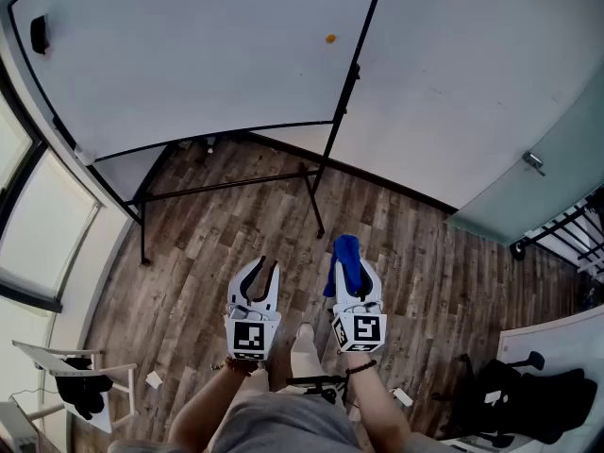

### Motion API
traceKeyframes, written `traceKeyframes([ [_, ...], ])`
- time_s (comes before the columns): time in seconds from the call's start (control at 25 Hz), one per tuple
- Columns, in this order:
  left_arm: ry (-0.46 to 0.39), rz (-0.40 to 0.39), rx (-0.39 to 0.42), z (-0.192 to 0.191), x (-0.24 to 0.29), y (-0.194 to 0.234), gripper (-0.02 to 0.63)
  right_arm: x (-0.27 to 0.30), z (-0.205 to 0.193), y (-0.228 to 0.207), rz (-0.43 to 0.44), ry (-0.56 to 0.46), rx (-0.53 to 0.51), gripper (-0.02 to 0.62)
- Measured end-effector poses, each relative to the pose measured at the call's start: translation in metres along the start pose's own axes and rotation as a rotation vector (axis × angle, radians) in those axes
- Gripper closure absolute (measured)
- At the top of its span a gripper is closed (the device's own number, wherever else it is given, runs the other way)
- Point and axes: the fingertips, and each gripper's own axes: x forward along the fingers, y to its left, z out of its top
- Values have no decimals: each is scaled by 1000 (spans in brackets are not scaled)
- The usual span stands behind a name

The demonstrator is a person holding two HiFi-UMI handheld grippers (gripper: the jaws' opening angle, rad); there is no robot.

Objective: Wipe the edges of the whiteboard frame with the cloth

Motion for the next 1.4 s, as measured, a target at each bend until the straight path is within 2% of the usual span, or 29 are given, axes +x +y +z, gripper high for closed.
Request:
traceKeyframes([
  [0.28,-14,26,-13,4,99,-37,534,60,-3,-87,96,-5,-4,460],
  [0.6,0,89,-1,-2,156,-44,581,118,-26,-150,148,39,25,459],
  [0.84,2,118,-19,-17,186,-9,595,170,-52,-154,185,89,12,459],
  [0.96,-13,112,-18,-25,209,15,597,203,-63,-153,204,106,-3,459],
  [1.08,-36,107,-55,-23,235,39,597,237,-66,-153,221,123,-8,459],
  [1.16,-57,104,-43,-24,255,53,597,261,-67,-158,234,141,-22,458],
  [1.4,-76,105,-61,-21,291,83,597,333,-77,-177,215,188,-29,457],
])
